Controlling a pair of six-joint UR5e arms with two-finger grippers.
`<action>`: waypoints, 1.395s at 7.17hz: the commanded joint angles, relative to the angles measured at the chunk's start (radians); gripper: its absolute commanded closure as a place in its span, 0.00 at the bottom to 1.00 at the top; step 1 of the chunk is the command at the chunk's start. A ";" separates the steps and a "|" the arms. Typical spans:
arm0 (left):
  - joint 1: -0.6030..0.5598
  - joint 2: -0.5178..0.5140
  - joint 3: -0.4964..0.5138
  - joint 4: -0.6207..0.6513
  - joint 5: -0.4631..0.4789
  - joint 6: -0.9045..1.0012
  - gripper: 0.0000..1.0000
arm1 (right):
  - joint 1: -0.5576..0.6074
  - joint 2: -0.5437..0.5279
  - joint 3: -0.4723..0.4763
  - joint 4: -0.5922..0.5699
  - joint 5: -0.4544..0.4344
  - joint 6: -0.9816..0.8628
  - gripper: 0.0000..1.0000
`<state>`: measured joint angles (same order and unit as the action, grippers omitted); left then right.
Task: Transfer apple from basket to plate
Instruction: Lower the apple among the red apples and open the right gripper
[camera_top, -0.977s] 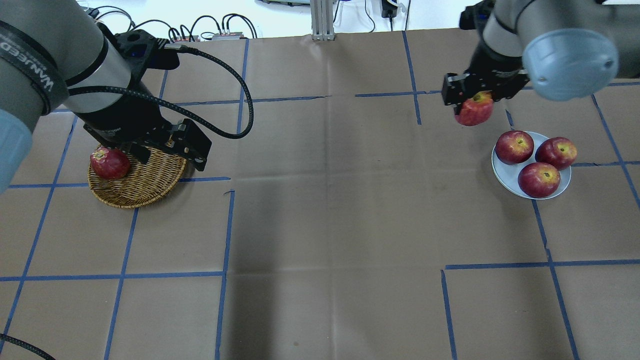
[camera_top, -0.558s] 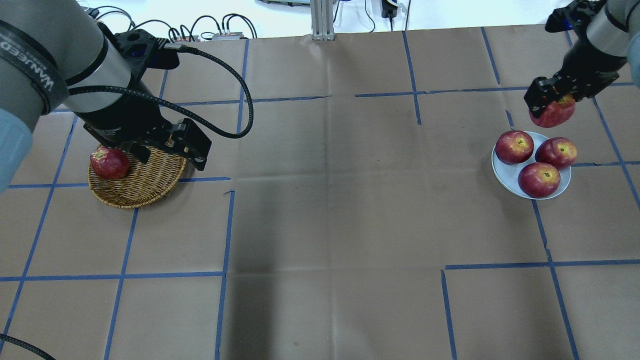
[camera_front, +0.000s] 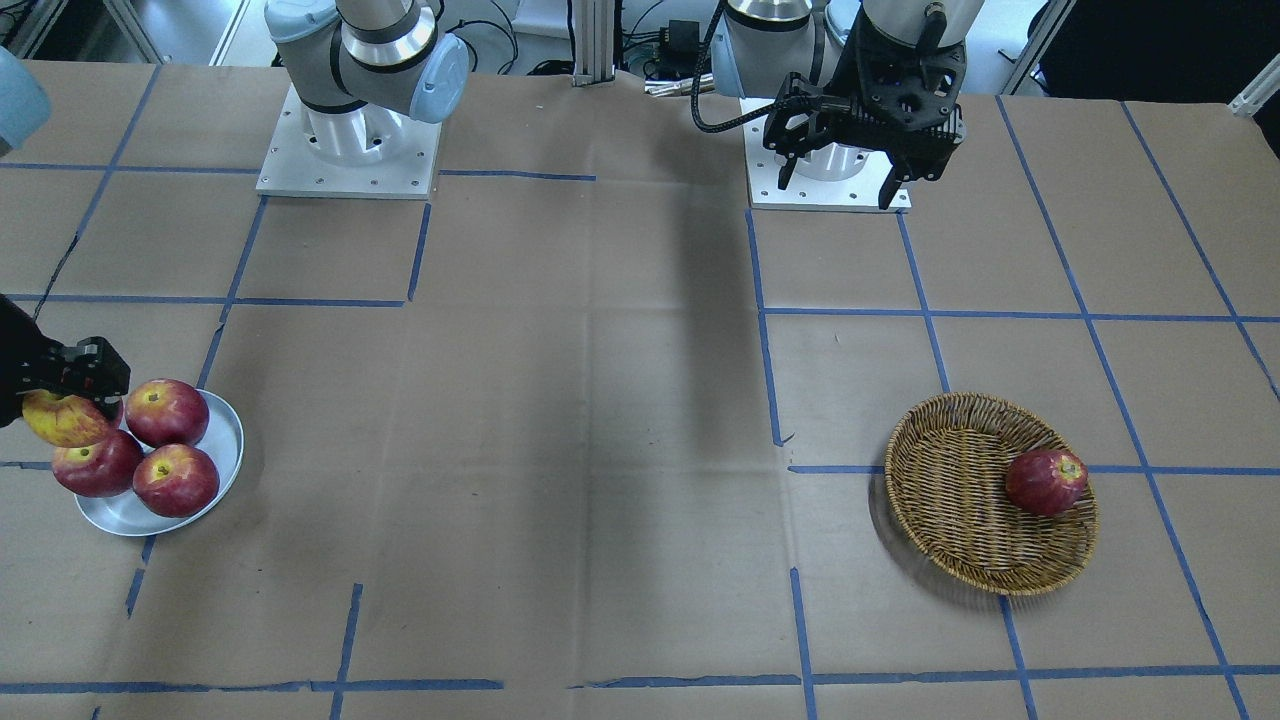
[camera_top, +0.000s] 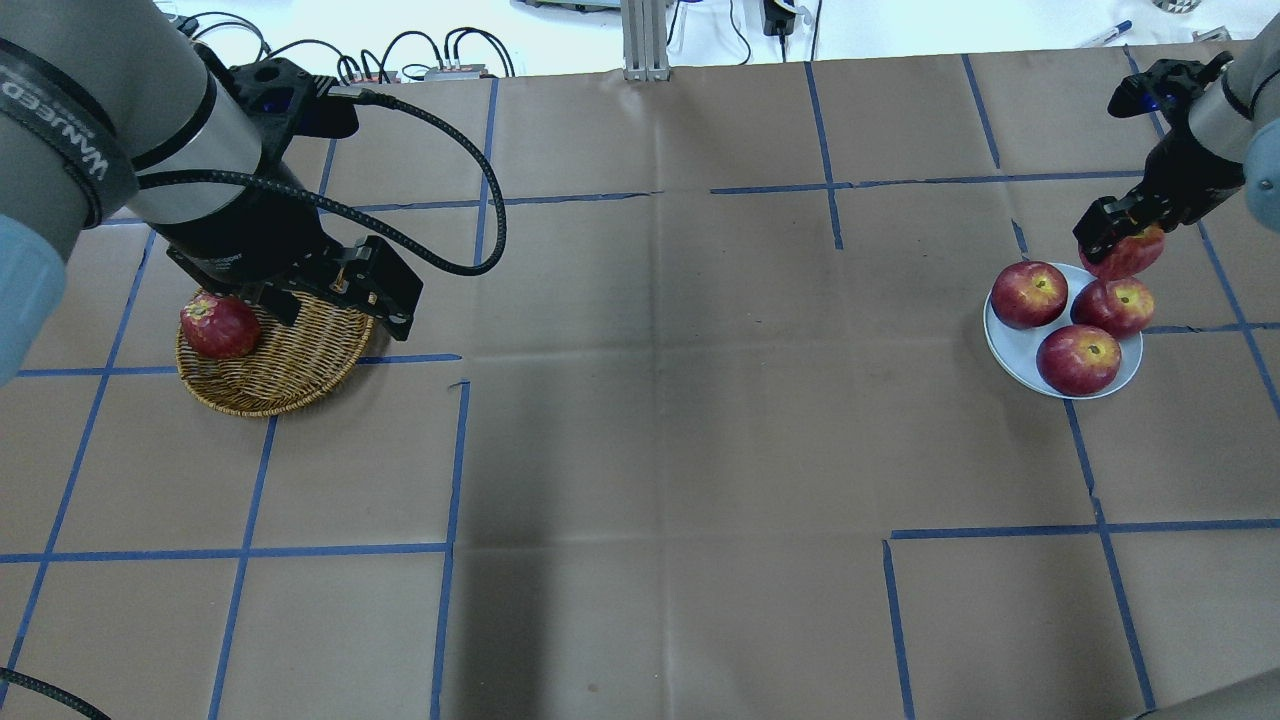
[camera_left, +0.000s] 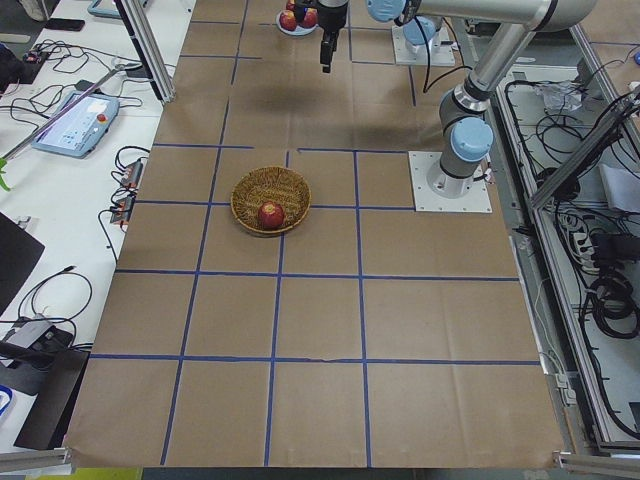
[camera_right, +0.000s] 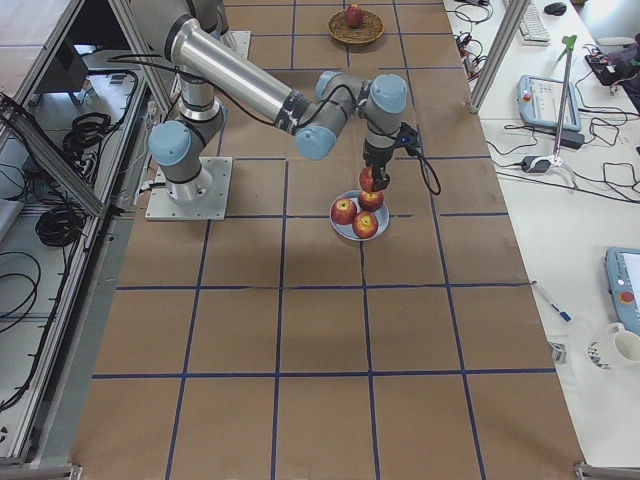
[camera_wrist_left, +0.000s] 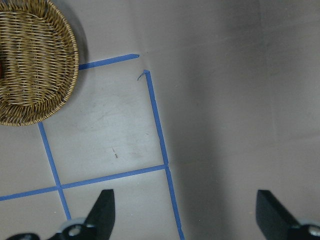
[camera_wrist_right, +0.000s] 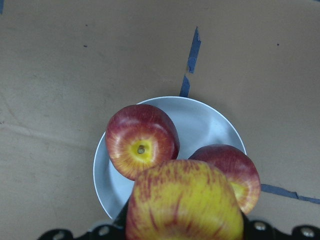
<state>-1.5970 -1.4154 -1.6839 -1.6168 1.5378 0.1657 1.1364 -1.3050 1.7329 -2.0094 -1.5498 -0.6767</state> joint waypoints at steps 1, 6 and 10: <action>0.000 0.000 0.000 0.000 0.001 0.000 0.01 | -0.004 0.032 0.048 -0.056 -0.003 -0.007 0.55; 0.000 0.001 0.000 0.000 0.002 0.002 0.01 | -0.006 0.036 0.068 -0.068 -0.015 -0.007 0.31; 0.023 0.001 0.000 0.000 -0.001 0.003 0.01 | -0.004 0.014 0.047 -0.055 -0.021 0.000 0.00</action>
<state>-1.5909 -1.4143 -1.6843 -1.6168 1.5401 0.1675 1.1313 -1.2747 1.7886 -2.0710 -1.5706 -0.6796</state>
